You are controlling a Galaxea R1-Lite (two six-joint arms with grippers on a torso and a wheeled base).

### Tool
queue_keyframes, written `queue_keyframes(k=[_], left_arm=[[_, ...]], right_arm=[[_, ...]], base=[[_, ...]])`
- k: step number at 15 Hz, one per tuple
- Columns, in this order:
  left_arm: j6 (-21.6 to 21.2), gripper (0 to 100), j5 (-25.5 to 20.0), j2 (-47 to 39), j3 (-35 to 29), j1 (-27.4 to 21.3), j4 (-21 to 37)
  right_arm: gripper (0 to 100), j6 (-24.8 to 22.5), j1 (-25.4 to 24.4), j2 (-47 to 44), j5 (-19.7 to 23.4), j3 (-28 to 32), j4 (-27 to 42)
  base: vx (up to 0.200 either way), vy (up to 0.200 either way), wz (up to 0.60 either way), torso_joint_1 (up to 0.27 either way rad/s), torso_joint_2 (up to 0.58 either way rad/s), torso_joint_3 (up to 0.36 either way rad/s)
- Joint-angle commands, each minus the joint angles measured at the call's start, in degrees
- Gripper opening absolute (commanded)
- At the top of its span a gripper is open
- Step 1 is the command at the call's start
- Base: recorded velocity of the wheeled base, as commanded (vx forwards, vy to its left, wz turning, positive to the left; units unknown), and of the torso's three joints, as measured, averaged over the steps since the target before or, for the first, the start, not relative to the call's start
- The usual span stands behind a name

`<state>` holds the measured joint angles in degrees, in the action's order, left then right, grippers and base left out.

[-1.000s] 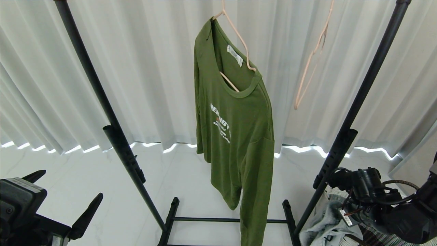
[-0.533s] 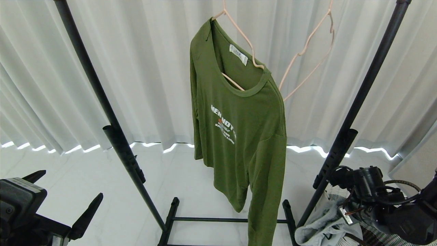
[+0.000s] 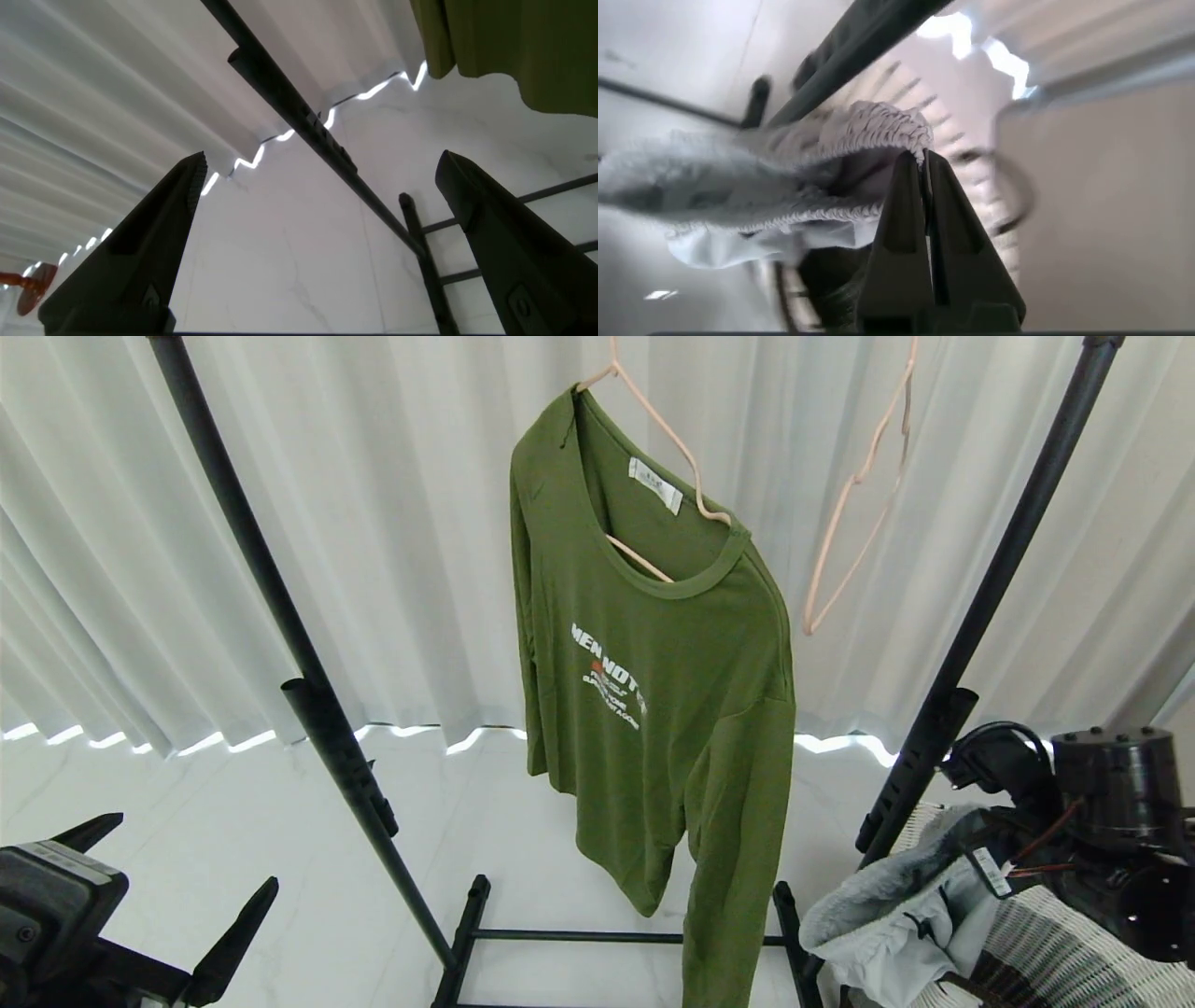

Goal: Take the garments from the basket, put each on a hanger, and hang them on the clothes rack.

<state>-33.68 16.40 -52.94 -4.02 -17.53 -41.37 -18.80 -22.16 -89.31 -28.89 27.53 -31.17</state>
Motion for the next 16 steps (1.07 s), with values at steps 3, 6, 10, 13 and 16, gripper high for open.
queue_keyframes(k=[3,6,10,13,16], left_arm=[[-0.51,100,0.04,0.39,0.42,-0.05,-0.02],[-0.51,100,0.04,1.0,0.33,-0.05,-0.02],[-0.59,100,0.04,1.88,0.07,-0.05,-0.02],[-1.03,100,-1.45,3.29,0.07,-0.05,-0.02],[-1.39,100,-4.79,4.69,0.77,0.04,0.07]], right_arm=[[0,-7.04,-2.71,17.41,-0.11,7.81,11.48],[0,-9.33,-4.82,22.51,-0.2,12.11,18.52],[0,-9.85,-7.11,24.62,-0.2,17.74,24.05],[0,-9.85,-9.57,24.8,-0.2,20.81,25.46],[0,-9.94,-11.32,24.71,-0.2,22.75,25.46]], base=[[-0.2,0.0,0.0,0.004,0.0,-0.006],[-0.2,0.0,0.0,-0.002,0.0,0.002],[-0.2,0.0,0.0,0.001,0.0,0.004],[-0.133,0.0,0.0,-0.002,0.0,0.003],[0.0,0.0,0.0,0.0,0.0,0.0]])
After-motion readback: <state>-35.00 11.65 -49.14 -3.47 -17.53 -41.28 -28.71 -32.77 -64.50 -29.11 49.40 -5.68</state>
